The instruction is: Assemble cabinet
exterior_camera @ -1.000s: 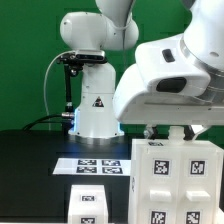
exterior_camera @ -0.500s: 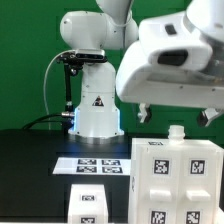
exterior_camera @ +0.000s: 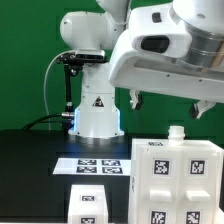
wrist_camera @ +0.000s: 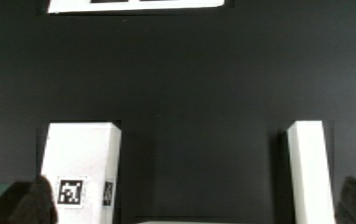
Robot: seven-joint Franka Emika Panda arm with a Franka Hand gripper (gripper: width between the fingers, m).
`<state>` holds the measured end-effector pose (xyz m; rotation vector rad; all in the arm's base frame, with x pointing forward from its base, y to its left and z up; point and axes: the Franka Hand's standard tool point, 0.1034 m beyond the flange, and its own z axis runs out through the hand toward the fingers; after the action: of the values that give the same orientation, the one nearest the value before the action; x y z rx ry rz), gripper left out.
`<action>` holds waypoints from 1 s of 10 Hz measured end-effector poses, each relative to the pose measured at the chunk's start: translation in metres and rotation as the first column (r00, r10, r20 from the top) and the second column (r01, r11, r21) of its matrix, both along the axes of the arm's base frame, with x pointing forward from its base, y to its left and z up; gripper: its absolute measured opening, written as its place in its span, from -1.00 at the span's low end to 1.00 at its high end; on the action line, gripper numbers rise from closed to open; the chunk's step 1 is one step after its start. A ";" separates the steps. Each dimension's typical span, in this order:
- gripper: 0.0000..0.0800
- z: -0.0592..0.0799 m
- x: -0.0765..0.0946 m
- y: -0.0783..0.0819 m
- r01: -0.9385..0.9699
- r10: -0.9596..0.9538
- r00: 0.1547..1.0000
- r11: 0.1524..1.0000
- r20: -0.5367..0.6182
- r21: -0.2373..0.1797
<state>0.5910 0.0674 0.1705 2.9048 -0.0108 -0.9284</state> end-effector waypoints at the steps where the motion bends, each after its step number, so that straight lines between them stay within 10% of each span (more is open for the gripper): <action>1: 0.99 0.000 0.008 -0.010 -0.031 0.025 0.993 0.999 0.114 0.045; 3: 0.99 -0.011 -0.016 -0.046 -0.044 0.011 0.972 0.990 0.236 0.132; 10: 0.99 -0.037 -0.020 -0.076 -0.111 0.055 0.937 0.983 0.344 0.144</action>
Offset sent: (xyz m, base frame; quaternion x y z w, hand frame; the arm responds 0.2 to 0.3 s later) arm -0.0124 -0.0359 -0.0417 0.0741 0.1701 -0.0522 0.9813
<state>0.5706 -0.0082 0.1339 3.1483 0.1697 -0.4231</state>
